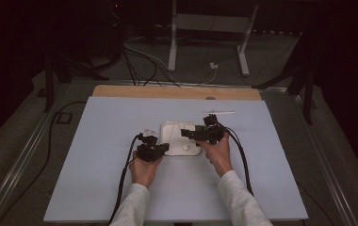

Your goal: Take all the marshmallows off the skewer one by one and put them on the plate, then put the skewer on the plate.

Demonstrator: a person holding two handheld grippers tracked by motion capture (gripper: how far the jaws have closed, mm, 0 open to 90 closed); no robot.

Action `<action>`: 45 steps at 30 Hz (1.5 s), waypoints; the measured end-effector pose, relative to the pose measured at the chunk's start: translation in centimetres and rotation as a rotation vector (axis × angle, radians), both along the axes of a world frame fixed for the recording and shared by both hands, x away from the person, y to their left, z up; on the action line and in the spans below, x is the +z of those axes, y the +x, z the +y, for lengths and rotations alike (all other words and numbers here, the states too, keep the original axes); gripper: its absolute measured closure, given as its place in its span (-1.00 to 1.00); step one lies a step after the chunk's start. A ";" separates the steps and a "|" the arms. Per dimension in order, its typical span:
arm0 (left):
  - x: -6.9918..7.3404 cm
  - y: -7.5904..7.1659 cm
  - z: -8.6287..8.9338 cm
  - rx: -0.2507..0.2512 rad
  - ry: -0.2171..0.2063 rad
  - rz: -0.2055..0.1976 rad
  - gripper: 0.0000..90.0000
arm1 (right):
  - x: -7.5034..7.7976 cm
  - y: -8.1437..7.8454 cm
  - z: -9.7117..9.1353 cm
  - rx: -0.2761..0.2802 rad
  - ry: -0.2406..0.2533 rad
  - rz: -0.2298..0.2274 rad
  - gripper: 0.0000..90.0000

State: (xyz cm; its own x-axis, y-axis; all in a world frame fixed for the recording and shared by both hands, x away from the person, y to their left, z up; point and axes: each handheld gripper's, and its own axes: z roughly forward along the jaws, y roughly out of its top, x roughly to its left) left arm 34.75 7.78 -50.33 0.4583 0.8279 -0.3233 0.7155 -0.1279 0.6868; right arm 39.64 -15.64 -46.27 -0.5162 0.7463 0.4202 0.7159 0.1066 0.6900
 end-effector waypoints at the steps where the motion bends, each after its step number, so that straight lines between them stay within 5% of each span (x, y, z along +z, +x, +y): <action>1: -0.2 0.1 -0.1 0.009 0.007 0.004 0.99 | 0.0 -0.1 0.0 0.001 -0.001 -0.002 -0.55; 13: -1.3 1.0 -0.4 0.089 0.026 0.054 0.98 | -0.1 -1.0 -0.5 -0.016 -0.004 -0.020 -0.57; 22: -1.6 1.2 -0.8 0.097 0.019 0.070 0.81 | -0.1 -1.3 -0.7 -0.013 -0.009 -0.029 -0.57; 30: 0.0 0.4 0.1 0.066 -0.093 -0.011 -0.10 | 0.1 -1.8 -0.7 0.002 -0.025 -0.048 -0.65; 42: 4.0 -2.8 4.8 0.005 -0.113 -0.219 -0.80 | 0.4 -4.4 -3.0 -0.006 -0.059 -0.108 -0.95; 45: 4.7 -3.6 6.2 0.010 -0.102 -0.220 -0.94 | 1.1 -5.5 -3.9 -0.011 -0.081 -0.151 -0.97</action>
State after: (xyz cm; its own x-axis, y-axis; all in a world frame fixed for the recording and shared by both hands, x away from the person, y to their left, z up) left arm 31.13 13.94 -45.65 0.5190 0.8010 -0.2983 0.5477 -0.0437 0.8355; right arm 34.12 -19.53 -45.20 -0.5606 0.7806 0.2763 0.6060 0.1593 0.7793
